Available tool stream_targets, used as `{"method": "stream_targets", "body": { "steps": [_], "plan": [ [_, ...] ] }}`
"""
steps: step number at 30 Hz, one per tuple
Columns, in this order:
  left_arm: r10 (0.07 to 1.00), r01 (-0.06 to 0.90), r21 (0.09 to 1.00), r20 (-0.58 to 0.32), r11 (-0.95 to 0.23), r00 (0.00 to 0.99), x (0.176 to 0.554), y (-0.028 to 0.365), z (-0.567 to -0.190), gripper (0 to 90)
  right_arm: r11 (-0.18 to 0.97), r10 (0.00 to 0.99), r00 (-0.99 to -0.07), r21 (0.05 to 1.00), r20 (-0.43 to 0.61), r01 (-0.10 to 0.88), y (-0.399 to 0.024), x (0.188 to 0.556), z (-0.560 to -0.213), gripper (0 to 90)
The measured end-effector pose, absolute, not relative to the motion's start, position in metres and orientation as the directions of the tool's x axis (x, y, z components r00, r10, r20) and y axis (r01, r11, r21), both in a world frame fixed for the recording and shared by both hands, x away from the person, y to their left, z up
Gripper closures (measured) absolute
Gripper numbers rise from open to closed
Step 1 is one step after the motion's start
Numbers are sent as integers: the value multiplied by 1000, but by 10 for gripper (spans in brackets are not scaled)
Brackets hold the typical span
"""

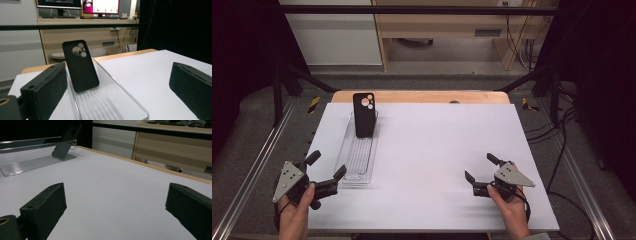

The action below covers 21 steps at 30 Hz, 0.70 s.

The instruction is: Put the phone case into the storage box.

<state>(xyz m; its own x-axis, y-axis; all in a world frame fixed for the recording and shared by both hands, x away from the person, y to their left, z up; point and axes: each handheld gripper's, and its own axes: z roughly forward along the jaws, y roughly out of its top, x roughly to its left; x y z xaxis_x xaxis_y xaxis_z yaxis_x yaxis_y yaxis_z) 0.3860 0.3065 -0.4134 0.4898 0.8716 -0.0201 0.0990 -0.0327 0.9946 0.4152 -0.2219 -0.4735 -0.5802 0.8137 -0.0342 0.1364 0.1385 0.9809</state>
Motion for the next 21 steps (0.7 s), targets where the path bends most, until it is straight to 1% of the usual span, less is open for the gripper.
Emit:
{"method": "stream_targets", "body": {
  "steps": [5,16,21],
  "plan": [
    [873,105,994,-18,-39,487,387,307,-421,12,139,814,-580,981,-35,135,-222,415,-473,34],
    [871,98,989,53,-115,488,389,304,-435,11,138,816,-577,981,-37,133,-223,415,-473,34],
    [866,97,986,67,-132,495,389,303,-440,11,137,817,-576,982,-37,131,-223,415,-473,34]
  ]
}}
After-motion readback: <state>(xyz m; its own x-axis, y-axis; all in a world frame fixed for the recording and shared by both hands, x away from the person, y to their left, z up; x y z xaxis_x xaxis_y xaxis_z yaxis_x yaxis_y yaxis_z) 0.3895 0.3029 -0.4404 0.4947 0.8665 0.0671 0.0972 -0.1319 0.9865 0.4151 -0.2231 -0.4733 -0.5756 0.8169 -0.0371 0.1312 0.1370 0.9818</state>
